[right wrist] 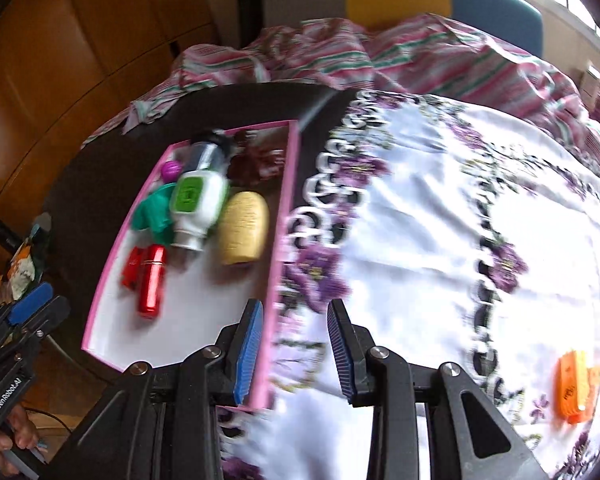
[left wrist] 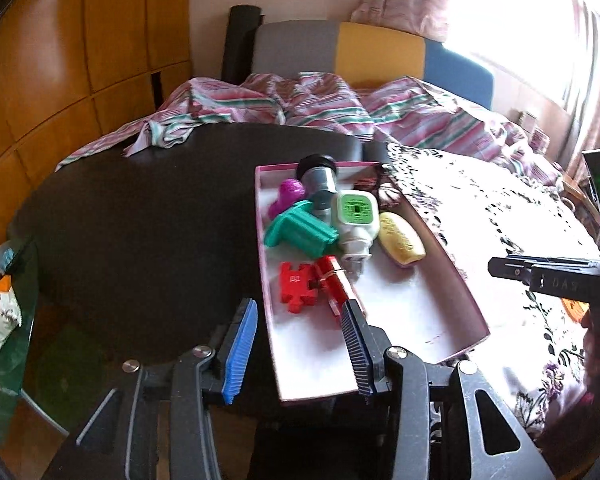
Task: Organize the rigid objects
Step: 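Move both grippers back to the yellow and orange pieces on the tablecloth, then grasp the yellow curved piece with the left gripper, then grasp the orange cube blocks with the right gripper while the left gripper lifts the yellow piece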
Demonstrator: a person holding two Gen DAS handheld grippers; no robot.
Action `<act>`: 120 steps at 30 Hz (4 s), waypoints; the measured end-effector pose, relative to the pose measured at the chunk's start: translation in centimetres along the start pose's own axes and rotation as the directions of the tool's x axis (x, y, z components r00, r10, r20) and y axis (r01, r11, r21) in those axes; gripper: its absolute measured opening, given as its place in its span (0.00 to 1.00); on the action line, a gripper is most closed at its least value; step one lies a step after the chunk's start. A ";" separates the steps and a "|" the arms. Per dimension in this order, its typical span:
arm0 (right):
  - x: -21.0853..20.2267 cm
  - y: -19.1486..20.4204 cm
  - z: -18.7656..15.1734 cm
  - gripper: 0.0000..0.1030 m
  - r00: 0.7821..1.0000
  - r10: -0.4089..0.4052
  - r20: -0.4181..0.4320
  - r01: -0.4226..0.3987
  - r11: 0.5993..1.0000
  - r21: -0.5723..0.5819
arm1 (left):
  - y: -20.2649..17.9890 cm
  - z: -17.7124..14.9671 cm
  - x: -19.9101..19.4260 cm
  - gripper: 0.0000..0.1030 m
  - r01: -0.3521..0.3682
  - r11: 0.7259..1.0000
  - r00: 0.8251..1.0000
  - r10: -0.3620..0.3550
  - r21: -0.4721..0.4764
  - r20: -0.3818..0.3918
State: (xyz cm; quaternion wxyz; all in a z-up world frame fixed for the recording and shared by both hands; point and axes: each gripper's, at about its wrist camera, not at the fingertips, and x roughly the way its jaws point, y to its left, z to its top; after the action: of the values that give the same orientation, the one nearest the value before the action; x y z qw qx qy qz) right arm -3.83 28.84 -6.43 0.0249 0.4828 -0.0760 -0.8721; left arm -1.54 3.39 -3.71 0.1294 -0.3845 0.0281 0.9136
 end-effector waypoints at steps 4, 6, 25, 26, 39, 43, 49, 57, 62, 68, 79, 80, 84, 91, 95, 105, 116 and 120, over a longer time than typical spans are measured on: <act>-1.3 -3.9 -0.2 0.32 0.999 -0.053 0.000 0.053 0.996 0.066 | -1.7 0.5 0.0 0.44 0.037 0.999 0.999 -0.037 0.040 0.004; -2.1 -6.1 -0.3 0.32 0.997 -0.083 0.001 0.083 0.991 0.104 | -2.7 0.7 0.1 0.45 0.059 0.996 0.998 -0.059 0.060 0.003; -6.6 -28.6 -7.1 0.32 0.966 -0.244 -0.083 0.231 0.678 0.698 | -14.3 2.1 2.1 0.45 0.291 0.922 0.957 -0.275 0.257 -0.096; -6.6 -29.1 -7.5 0.32 0.969 -0.232 -0.080 0.217 0.653 0.726 | -14.9 2.1 2.4 0.45 0.310 0.916 0.950 -0.289 0.256 -0.116; -8.3 -30.1 -8.4 0.36 0.970 -0.243 0.030 0.120 0.581 0.805 | -28.3 2.7 6.5 0.45 0.579 0.776 0.796 -0.474 0.248 -0.375; -8.5 -30.2 -8.5 0.36 0.971 -0.231 0.055 0.090 0.569 0.818 | -33.4 2.4 7.9 0.46 0.639 0.726 0.742 -0.495 0.253 -0.452; -8.6 -30.6 -8.8 0.36 0.972 -0.219 0.084 0.053 0.553 0.832 | -38.0 2.4 11.4 0.49 0.661 0.741 0.664 -0.505 0.118 -0.552; -8.8 -30.7 -8.9 0.37 0.972 -0.209 0.105 0.027 0.543 0.839 | -41.7 2.6 12.9 0.49 0.647 0.755 0.658 -0.480 0.109 -0.580; -9.0 -30.8 -9.1 0.37 0.971 -0.209 0.116 0.013 0.533 0.846 | -42.2 1.8 13.8 0.45 0.628 0.763 0.677 -0.437 0.155 -0.592; -9.0 -30.8 -8.9 0.37 0.971 -0.202 0.124 0.005 0.539 0.843 | -39.4 2.4 12.5 0.32 0.647 0.726 0.697 -0.439 0.233 -0.567; -8.7 -30.7 -9.0 0.37 0.974 -0.206 0.096 0.032 0.541 0.841 | -40.7 1.3 11.6 0.43 0.647 0.674 0.728 -0.406 0.357 -0.552; -8.7 -30.7 -8.9 0.37 0.974 -0.206 0.094 0.033 0.541 0.840 | -40.8 1.2 11.6 0.43 0.644 0.673 0.732 -0.402 0.365 -0.550; -8.7 -30.8 -9.0 0.37 0.974 -0.205 0.091 0.035 0.540 0.841 | -40.6 0.9 12.1 0.31 0.630 0.667 0.749 -0.388 0.397 -0.537; -8.2 -30.1 -8.4 0.37 0.980 -0.181 0.081 0.039 0.576 0.817 | -36.0 1.4 10.1 0.30 0.622 0.706 0.763 -0.449 0.339 -0.464; -7.5 -29.5 -8.1 0.37 0.986 -0.159 0.051 0.055 0.600 0.798 | -32.6 1.5 8.7 0.30 0.595 0.739 0.788 -0.457 0.316 -0.413; -7.0 -28.5 -7.7 0.37 0.980 -0.199 -0.030 0.152 0.635 0.758 | -29.3 -1.7 8.7 0.31 0.584 0.736 0.794 -0.432 0.341 -0.427; -7.3 -26.0 -7.0 0.38 0.954 -0.239 -0.179 0.298 0.702 0.646 | -29.0 -2.4 9.1 0.34 0.578 0.723 0.803 -0.421 0.379 -0.422; -5.8 -25.7 -7.2 0.39 0.932 -0.256 -0.258 0.362 0.712 0.602 | -28.8 -2.5 9.1 0.29 0.572 0.728 0.808 -0.422 0.378 -0.411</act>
State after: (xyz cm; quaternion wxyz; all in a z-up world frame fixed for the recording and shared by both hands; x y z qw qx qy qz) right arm 6.13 54.11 -9.38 -0.2818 0.5342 -0.2844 -0.7445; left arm 1.48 32.78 -10.54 0.4582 -0.4649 0.1697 0.7383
